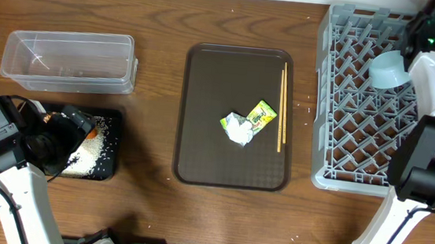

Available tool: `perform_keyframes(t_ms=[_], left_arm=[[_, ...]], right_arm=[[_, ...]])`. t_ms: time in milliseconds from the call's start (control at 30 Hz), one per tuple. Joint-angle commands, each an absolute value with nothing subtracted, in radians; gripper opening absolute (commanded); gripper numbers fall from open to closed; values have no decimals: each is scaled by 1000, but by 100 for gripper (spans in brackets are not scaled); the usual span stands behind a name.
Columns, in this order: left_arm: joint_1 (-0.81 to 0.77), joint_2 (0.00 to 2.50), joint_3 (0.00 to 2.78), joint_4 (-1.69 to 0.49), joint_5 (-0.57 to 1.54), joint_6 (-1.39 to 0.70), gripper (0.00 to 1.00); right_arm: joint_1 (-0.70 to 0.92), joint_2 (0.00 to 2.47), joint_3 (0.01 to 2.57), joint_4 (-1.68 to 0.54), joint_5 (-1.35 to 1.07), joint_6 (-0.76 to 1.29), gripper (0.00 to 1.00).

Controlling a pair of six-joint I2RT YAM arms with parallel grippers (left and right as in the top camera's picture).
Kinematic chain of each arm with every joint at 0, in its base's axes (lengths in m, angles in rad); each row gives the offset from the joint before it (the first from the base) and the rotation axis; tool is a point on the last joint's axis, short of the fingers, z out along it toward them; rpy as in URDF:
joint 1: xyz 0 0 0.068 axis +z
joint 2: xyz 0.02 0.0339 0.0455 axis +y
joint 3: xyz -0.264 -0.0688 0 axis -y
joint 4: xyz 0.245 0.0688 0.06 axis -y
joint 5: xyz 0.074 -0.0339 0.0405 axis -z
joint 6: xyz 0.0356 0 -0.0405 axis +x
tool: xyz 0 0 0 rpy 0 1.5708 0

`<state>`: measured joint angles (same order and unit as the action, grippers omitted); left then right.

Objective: Sort waste into correct bins and load items into the dishwasher rack

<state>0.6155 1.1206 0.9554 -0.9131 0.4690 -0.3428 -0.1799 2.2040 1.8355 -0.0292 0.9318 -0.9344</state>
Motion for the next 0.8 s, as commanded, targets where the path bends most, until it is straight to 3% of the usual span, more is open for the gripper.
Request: perform_keyframes(t_ms=[0,67,100,133,167,300,433,600,767], left_arm=[[622,1122,958,-915,478,-334,98],[622,1122,958,-915,478,-334,98],[622,1122,958,-915,478,-334,98],[622,1122,958,-915,478,-334,98],[622,1122,958,-915,478,-334,98],[622,1122,958,-915,478,-334,98],[622,1122,958,-915,478,-334,98],[622,1122,958,-915,478,-334,98],[622,1122,958,-915,478,-334,98]], right_arm=[[-162,2244,1818,-81,942,-741,33],[-147,2244,1818,-129,942,-656,43],[-142,2244,1818,-154,941,-612,62],[-138,2244,1818,-176,941,-569,74],[-135,2244,1818,-198,941,-536,77],[-128,2242,1818,-316,939,-351,86],[-123,2234,1824,-453,862,-205,88],[-125,2222,1892,-654,600,-42,92],[-126,2212,2030,-796,478,67,91]])
